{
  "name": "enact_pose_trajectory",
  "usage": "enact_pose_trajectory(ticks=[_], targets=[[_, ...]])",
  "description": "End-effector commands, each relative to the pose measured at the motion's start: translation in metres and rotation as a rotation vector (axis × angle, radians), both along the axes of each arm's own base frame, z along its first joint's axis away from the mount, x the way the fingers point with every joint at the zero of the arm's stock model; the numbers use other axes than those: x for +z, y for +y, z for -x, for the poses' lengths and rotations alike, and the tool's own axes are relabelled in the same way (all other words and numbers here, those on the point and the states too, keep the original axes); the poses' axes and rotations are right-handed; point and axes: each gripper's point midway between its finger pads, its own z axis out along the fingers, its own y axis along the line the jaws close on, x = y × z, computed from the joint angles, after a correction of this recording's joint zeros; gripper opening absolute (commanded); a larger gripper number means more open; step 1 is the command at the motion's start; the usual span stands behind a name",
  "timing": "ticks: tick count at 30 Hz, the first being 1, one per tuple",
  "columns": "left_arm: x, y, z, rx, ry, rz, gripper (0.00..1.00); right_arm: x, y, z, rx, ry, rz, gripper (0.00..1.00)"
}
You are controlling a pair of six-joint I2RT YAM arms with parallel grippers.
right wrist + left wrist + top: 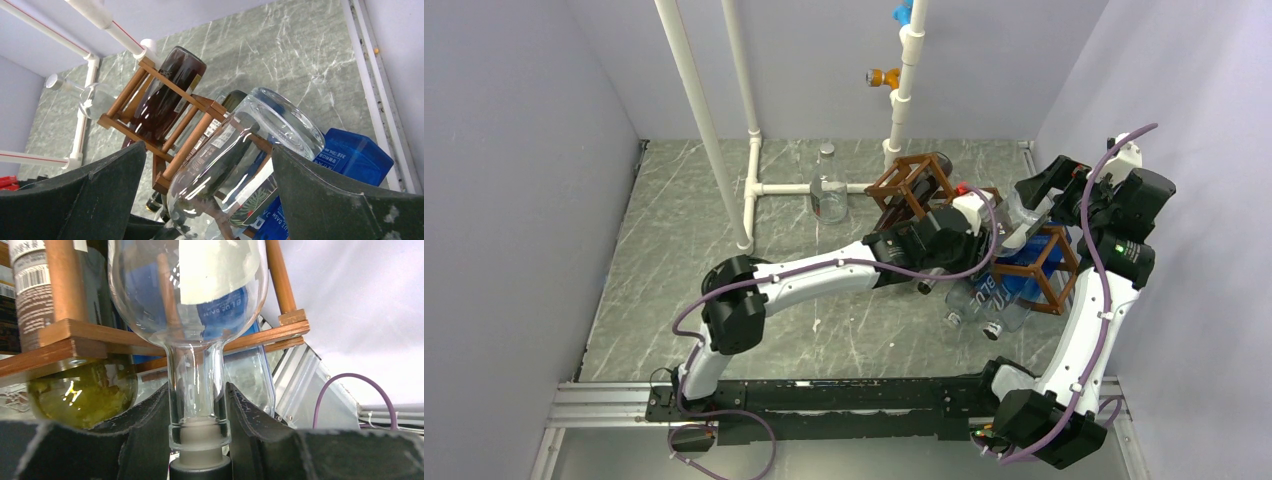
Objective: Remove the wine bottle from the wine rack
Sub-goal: Pick up the wine bottle from the wine rack.
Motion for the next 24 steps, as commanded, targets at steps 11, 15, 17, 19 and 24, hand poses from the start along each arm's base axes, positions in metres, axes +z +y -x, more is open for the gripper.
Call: enact_pose_trajectory(ticks=[11, 15, 17, 19, 24], targets=[[0.064, 0.020, 0.009, -0.086, -0.076, 0.155, 0.00, 0.025, 0.020, 0.007, 0.116, -0.093, 0.015, 0.99], [0.061, 0.027, 0.009, -0.093, -0.093, 0.150, 0.00, 0.028, 0.041, 0.018, 0.314, -0.135, 0.126, 1.00], [0.061, 0.032, 0.007, -0.091, -0.102, 0.154, 0.00, 0.028, 0.048, 0.025, 0.396, -0.149, 0.195, 1.00], [0.062, 0.036, 0.006, -0.089, -0.106, 0.161, 0.00, 0.031, 0.051, 0.029, 0.445, -0.161, 0.251, 1.00], [0.062, 0.044, 0.004, -0.094, -0.097, 0.179, 0.00, 0.034, 0.054, 0.037, 0.559, -0.188, 0.415, 1.00]])
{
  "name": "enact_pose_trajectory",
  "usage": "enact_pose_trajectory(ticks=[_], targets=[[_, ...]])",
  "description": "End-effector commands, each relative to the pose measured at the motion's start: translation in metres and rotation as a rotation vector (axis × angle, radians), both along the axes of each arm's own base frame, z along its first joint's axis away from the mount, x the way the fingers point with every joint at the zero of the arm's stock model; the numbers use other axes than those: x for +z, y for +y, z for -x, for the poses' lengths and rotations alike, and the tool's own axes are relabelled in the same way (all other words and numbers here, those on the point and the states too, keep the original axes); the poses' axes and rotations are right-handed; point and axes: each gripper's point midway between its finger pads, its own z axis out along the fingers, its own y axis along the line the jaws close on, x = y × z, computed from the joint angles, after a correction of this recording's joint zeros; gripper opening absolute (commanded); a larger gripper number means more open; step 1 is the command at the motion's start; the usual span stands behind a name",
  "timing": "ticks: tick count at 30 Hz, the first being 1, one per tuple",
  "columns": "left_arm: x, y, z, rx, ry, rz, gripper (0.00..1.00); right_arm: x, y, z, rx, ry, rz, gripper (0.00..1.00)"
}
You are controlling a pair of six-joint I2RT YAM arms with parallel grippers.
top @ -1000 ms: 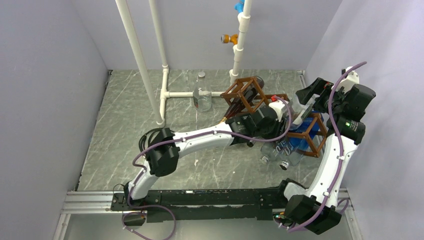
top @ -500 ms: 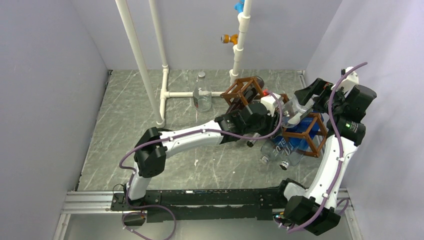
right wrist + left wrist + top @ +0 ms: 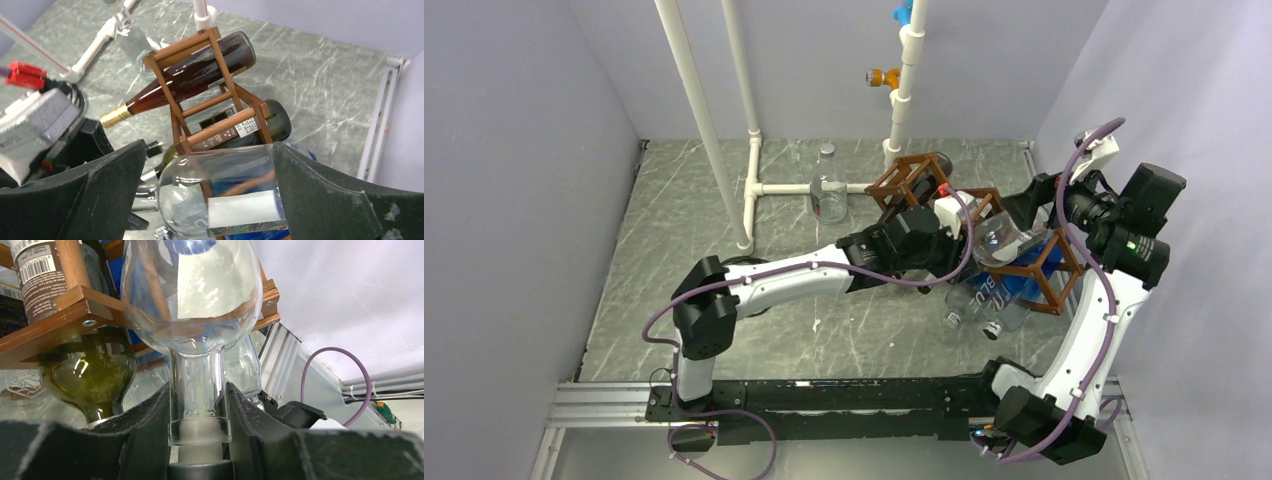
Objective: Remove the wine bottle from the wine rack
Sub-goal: Pick up the wine bottle from the wine rack.
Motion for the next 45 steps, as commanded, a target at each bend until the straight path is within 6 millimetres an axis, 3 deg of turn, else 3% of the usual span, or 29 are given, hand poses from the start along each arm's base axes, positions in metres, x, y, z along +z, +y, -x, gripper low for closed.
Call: enact_pose_trajectory(ticks=[1, 16, 24, 28, 35, 39, 45], targets=[[0.044, 0.011, -0.003, -0.026, -0.051, 0.104, 0.00, 0.010, 0.011, 0.014, 0.180, -0.101, 0.209, 1.00], [0.043, 0.026, -0.009, -0.037, -0.003, 0.141, 0.00, -0.044, 0.007, 0.049, 0.543, -0.165, 0.740, 1.00], [0.040, 0.025, -0.011, -0.054, 0.023, 0.147, 0.00, -0.041, 0.014, 0.049, 0.562, -0.180, 0.726, 1.00], [0.040, 0.029, -0.013, -0.054, 0.009, 0.144, 0.00, -0.031, 0.015, 0.035, 0.430, -0.139, 0.545, 1.00], [0.035, 0.029, -0.015, -0.062, -0.011, 0.147, 0.00, 0.006, -0.020, -0.017, -0.126, -0.022, 0.047, 1.00], [0.033, 0.027, -0.015, -0.070, -0.020, 0.160, 0.00, 0.004, -0.043, -0.027, -0.352, 0.085, -0.114, 1.00], [0.037, 0.025, -0.014, -0.090, -0.041, 0.169, 0.00, -0.011, -0.080, -0.028, -0.594, 0.124, -0.121, 1.00]])
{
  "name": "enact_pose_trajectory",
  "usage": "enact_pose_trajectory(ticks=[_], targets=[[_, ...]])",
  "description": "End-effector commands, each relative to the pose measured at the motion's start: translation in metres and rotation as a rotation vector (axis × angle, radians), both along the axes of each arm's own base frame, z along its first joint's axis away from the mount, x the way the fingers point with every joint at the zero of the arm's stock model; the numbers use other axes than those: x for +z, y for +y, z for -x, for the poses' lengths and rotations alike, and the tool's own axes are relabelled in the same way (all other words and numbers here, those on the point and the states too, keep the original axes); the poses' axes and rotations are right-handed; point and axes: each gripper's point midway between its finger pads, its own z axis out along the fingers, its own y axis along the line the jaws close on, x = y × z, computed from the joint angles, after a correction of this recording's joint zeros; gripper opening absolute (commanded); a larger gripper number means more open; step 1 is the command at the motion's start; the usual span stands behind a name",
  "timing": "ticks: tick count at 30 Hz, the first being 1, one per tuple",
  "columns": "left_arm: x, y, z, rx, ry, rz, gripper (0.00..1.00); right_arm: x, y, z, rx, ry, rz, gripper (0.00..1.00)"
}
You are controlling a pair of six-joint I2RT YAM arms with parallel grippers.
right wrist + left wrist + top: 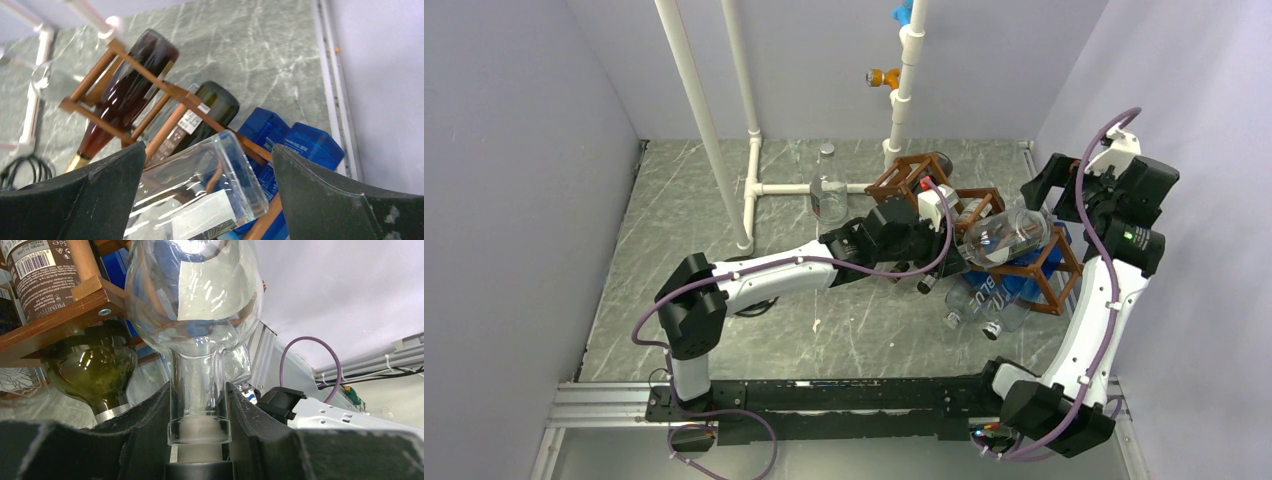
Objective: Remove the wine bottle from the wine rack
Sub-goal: Pick up the wine bottle from the wine rack.
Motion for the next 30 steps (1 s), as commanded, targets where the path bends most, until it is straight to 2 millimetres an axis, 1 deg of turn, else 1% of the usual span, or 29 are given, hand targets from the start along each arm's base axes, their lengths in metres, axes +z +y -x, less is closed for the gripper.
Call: enact_pose_trajectory(ticks=[1, 5, 8, 12, 15, 21, 30], targets=[[0.029, 0.002, -0.013, 0.007, -0.094, 0.084, 0.00, 0.006, -0.030, -0.008, -0.245, -0.016, -0.073, 1.00], [0.030, 0.000, -0.013, 0.000, -0.095, 0.086, 0.00, -0.008, -0.026, -0.015, -0.237, 0.014, -0.147, 0.99], [0.030, 0.000, -0.014, 0.003, -0.101, 0.090, 0.00, -0.023, -0.027, -0.019, -0.240, 0.051, -0.176, 0.99], [0.029, -0.001, -0.014, 0.001, -0.102, 0.092, 0.00, -0.037, -0.020, -0.022, -0.204, 0.085, -0.232, 0.99], [0.029, -0.002, -0.014, -0.004, -0.106, 0.096, 0.00, -0.039, -0.013, -0.021, -0.172, 0.093, -0.258, 0.99], [0.029, -0.005, -0.016, -0.010, -0.114, 0.097, 0.00, -0.040, 0.008, -0.017, -0.079, 0.111, -0.331, 0.97], [0.035, -0.007, -0.018, -0.010, -0.130, 0.109, 0.00, -0.035, 0.031, 0.002, -0.002, 0.131, -0.372, 0.95]])
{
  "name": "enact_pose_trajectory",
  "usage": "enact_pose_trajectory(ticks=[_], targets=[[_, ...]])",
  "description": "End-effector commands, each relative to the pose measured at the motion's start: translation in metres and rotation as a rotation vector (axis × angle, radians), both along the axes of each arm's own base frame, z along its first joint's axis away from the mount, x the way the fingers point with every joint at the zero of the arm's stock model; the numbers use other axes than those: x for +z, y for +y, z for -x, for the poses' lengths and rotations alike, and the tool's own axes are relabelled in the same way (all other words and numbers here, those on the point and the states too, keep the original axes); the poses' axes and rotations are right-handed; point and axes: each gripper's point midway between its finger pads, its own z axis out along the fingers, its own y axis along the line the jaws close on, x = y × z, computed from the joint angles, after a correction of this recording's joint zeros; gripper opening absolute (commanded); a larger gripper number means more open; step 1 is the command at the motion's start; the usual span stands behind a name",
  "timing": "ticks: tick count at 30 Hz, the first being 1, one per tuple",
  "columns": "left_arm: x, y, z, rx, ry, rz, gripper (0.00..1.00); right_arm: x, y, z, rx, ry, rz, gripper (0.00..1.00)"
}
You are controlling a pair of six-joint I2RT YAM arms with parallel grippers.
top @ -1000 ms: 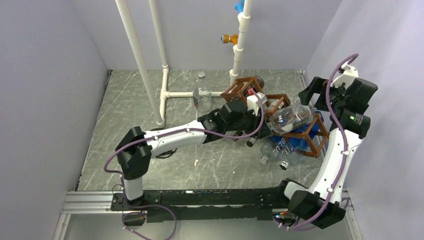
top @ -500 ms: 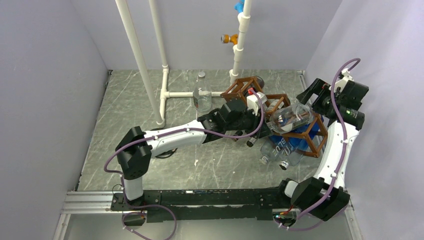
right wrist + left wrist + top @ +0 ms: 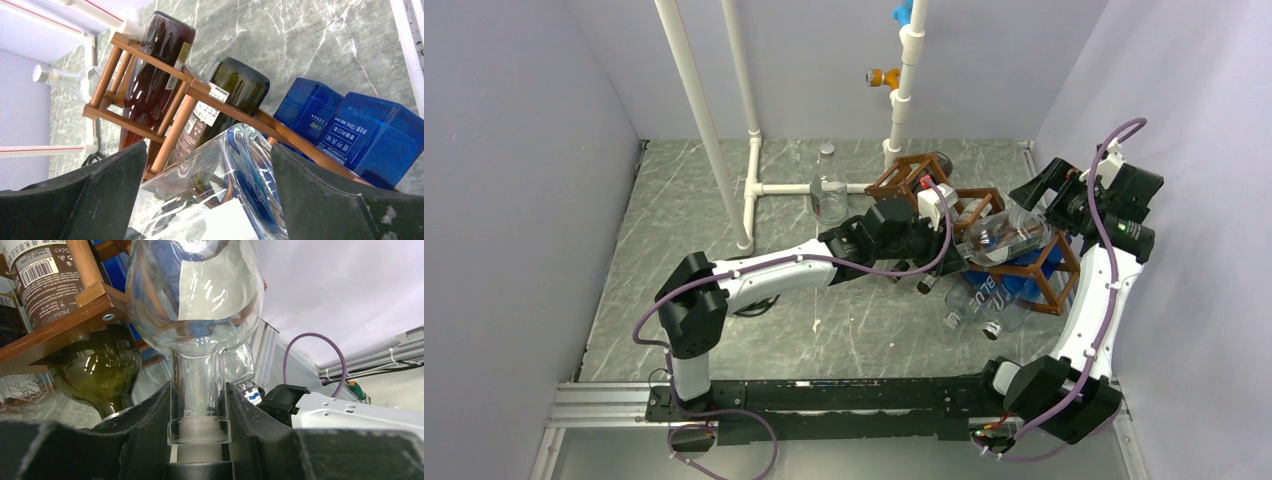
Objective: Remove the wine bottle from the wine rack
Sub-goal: Pick up the wine bottle from the wine rack.
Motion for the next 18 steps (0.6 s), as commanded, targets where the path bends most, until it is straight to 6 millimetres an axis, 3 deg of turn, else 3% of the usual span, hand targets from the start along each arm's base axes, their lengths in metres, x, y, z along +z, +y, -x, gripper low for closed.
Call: enact_pose_trajectory(ticks=[1, 11, 18], targets=[[0.034, -0.008, -0.016, 0.012, -0.102, 0.106, 0.00, 0.015, 0.027, 0.017, 0.083, -0.029, -0.066, 0.95], [0.038, -0.010, -0.016, 0.003, -0.124, 0.123, 0.00, 0.025, 0.049, 0.026, 0.203, -0.064, -0.113, 0.94], [0.050, -0.012, -0.014, -0.018, -0.148, 0.162, 0.00, 0.000, 0.034, 0.020, 0.142, 0.006, -0.082, 0.94]])
